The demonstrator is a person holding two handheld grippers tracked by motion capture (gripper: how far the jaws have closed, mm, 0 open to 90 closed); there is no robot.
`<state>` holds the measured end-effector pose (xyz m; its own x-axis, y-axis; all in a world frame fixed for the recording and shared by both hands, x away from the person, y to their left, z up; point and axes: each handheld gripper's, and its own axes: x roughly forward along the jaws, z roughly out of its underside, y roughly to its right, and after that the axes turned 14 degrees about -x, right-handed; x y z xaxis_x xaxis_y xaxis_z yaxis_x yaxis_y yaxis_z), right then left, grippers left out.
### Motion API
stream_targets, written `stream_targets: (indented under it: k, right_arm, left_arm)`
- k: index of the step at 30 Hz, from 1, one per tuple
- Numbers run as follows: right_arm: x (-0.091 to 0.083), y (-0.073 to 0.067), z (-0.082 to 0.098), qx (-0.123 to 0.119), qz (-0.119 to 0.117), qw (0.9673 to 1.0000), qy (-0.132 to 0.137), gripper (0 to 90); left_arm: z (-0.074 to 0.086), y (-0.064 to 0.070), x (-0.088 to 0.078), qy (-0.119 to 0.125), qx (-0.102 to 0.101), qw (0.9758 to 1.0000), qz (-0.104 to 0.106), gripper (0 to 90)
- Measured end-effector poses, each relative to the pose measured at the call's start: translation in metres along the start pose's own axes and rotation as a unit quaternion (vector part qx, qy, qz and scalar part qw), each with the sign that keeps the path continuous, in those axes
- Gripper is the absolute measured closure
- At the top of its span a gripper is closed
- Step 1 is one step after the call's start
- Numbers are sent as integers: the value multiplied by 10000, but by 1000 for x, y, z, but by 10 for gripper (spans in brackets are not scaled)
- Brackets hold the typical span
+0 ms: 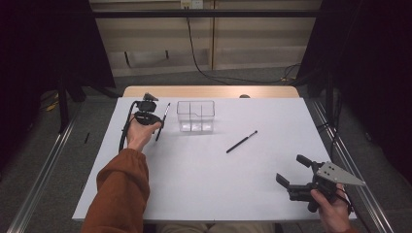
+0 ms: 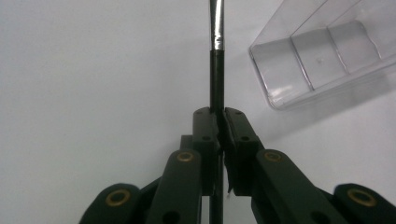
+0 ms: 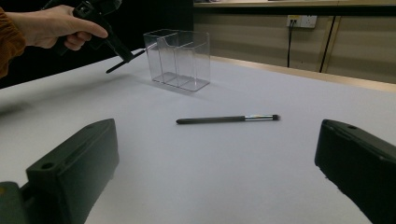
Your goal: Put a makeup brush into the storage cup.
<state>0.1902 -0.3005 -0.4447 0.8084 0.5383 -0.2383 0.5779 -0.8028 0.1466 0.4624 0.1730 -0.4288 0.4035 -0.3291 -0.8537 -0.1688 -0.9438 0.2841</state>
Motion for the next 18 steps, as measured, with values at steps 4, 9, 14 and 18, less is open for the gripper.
stream_targets:
  k: [4,9,14,18]
  right_arm:
    - [0,1,0,-24,-4,10000,-15,0]
    - [0,0,0,-21,0,10000,-7,0]
    - [0,0,0,-23,0,10000,-9,0]
    - [0,0,0,0,4,10000,2,0]
  left_arm:
    - [5,-7,0,135,-57,9999,58,842]
    - [8,-11,-6,397,-35,9990,184,842]
    - [10,-12,-15,697,136,9969,337,842]
    - [11,-14,-22,885,208,9949,431,842]
